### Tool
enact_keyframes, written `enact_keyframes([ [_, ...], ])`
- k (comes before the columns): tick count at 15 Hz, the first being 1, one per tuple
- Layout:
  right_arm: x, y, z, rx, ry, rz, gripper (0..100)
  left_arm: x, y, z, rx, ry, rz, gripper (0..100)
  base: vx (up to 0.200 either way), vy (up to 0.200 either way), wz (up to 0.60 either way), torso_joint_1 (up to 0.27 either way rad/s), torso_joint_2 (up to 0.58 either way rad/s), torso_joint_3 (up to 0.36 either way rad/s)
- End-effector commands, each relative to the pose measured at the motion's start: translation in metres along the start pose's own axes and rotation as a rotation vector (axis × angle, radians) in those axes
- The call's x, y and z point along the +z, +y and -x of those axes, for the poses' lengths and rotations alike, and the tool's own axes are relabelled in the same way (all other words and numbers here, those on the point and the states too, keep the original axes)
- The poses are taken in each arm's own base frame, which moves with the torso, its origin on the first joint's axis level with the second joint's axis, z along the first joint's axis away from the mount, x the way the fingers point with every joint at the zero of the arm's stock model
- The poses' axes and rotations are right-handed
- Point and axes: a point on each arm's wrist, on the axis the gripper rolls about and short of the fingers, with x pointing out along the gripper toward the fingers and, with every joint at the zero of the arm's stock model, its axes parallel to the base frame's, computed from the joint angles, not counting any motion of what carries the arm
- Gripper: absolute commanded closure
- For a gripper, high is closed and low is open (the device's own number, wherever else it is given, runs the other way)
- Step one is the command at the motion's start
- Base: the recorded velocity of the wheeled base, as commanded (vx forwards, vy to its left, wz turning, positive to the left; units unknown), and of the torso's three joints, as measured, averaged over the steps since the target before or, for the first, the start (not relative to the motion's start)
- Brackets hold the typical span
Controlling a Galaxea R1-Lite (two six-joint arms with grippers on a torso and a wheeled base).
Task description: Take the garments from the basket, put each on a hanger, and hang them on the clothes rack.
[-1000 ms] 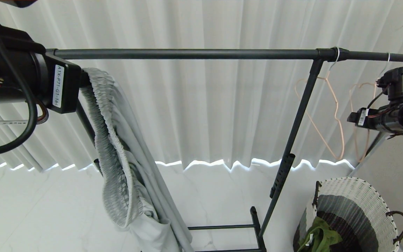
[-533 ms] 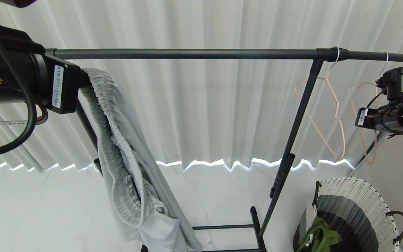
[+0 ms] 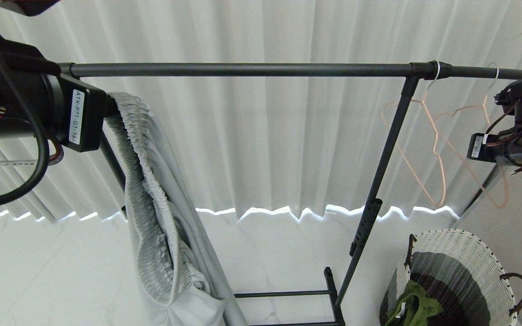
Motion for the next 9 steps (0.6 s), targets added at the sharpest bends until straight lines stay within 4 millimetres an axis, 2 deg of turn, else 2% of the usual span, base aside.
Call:
enact_keyframes([
  [1, 0.007, -0.005, 0.018, 0.013, -0.048, -0.013, 100, -0.001, 0.000, 0.000, 0.000, 0.002, -0.002, 100, 0.000, 0.000, 0.00, 0.000, 0.00, 0.000],
  [9, -0.003, -0.017, 0.047, 0.045, -0.198, 0.050, 100, -0.001, 0.000, 0.002, 0.000, -0.003, -0.002, 100, 0.000, 0.000, 0.00, 0.000, 0.00, 0.000],
])
